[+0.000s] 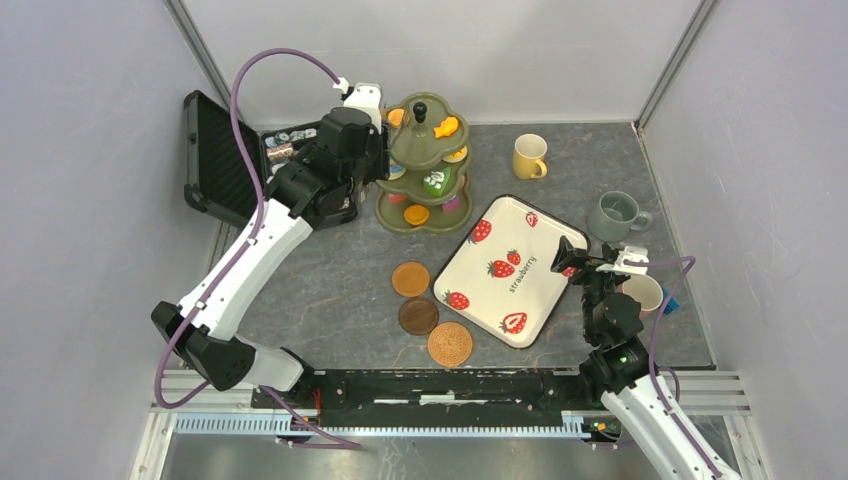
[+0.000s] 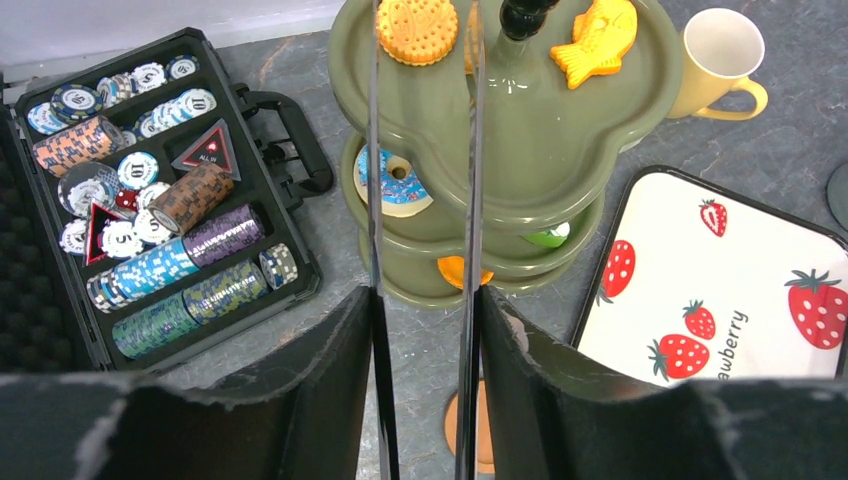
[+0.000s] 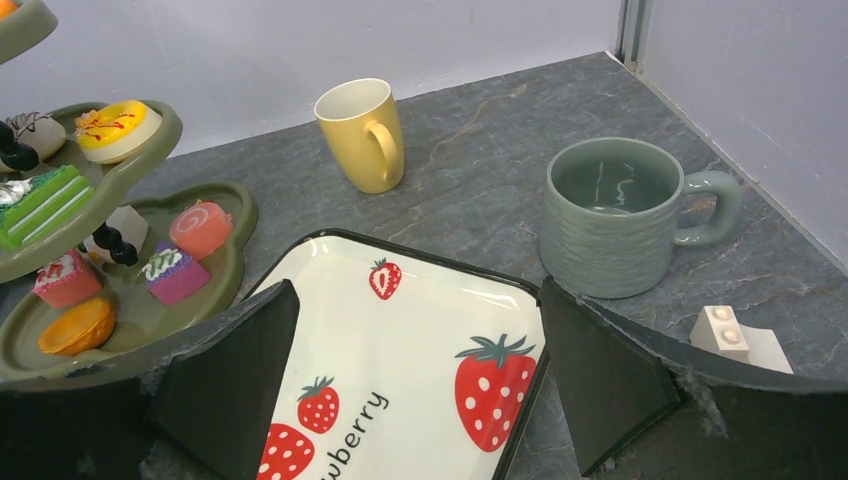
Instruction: Serve the afternoon tea
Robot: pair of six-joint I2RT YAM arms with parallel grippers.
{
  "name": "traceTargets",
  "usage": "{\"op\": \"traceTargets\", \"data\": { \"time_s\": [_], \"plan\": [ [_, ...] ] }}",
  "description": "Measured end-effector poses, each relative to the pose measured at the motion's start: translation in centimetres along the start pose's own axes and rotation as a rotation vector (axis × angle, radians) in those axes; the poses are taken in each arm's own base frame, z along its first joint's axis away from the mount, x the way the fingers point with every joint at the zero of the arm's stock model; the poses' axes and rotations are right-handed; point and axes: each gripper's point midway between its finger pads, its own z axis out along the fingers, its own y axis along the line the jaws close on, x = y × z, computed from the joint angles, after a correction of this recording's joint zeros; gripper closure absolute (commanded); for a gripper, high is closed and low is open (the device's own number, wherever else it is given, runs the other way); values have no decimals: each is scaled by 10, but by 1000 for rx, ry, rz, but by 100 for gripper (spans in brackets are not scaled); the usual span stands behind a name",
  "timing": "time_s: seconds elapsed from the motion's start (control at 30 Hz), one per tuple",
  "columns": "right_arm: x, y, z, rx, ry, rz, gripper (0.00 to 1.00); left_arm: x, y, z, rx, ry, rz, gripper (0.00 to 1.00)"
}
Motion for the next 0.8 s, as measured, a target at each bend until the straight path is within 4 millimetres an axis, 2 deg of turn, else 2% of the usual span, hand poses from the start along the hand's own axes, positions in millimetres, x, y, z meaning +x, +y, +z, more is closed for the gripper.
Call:
{"op": "traceTargets", "data": {
  "time_s": [0.23, 0.47, 0.63, 0.8],
  "plan": [
    [0, 0, 0, 0, 0, 0, 2, -4, 3, -10, 4, -20, -8, 55],
    [0, 0, 0, 0, 0, 0, 2, -13, 1, -39, 80, -68, -38, 52],
    [0, 0, 0, 0, 0, 0, 2, -2, -14, -63, 216, -64, -51, 54],
    [0, 0, 0, 0, 0, 0, 2, 22, -40, -87, 349, -37, -41, 58]
  ]
}}
